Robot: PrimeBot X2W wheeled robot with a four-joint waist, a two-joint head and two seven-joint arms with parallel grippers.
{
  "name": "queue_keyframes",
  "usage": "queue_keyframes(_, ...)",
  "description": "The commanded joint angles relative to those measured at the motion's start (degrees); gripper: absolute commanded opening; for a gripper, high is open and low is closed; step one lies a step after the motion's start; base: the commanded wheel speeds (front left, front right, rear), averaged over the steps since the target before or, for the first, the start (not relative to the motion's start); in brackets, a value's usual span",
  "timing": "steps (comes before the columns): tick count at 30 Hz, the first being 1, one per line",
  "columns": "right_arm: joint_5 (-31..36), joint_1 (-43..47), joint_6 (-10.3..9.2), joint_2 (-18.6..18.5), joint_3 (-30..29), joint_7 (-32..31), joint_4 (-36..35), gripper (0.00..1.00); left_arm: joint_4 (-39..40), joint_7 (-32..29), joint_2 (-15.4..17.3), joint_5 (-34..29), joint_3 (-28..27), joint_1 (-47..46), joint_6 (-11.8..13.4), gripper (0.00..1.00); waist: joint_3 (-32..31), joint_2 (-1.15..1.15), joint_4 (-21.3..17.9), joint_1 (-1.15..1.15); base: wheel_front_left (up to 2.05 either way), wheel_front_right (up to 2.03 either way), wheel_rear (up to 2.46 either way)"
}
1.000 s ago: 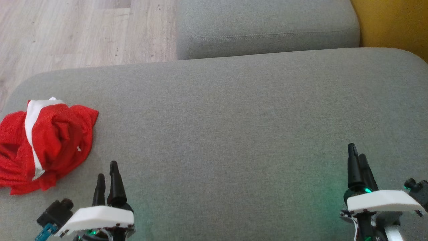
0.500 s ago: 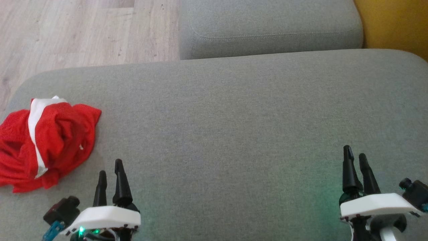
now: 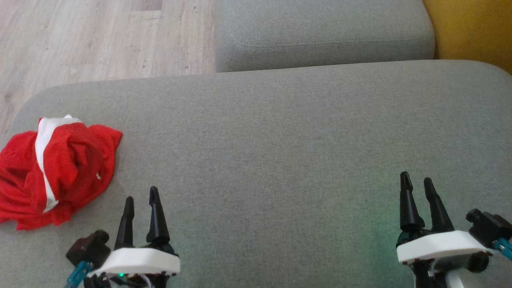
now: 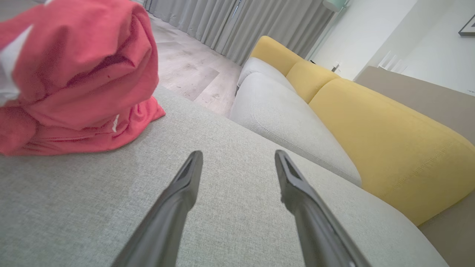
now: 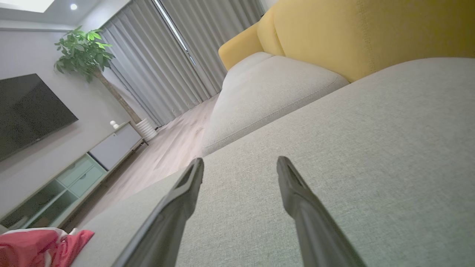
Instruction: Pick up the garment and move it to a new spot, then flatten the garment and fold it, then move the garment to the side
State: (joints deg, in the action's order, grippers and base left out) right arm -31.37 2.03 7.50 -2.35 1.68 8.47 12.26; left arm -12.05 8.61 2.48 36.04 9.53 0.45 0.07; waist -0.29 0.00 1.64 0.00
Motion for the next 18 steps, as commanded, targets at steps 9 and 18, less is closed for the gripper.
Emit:
queue_keyframes(9,7.68,-0.7,-0.01,-0.45,0.9,2.36,-2.49,1.0,2.08,2.2,0.34,-8.36,0.88,-2.39,1.49,1.0,0.15,0.0,0.52,0.0,0.0,0.0,0.0)
queue_keyframes(18,12.97,-0.6,-0.01,-0.48,1.65,3.7,-2.71,1.0,2.19,3.55,0.36,-15.01,2.14,-2.68,1.97,1.0,0.23,0.0,0.7,0.0,0.0,0.0,0.0)
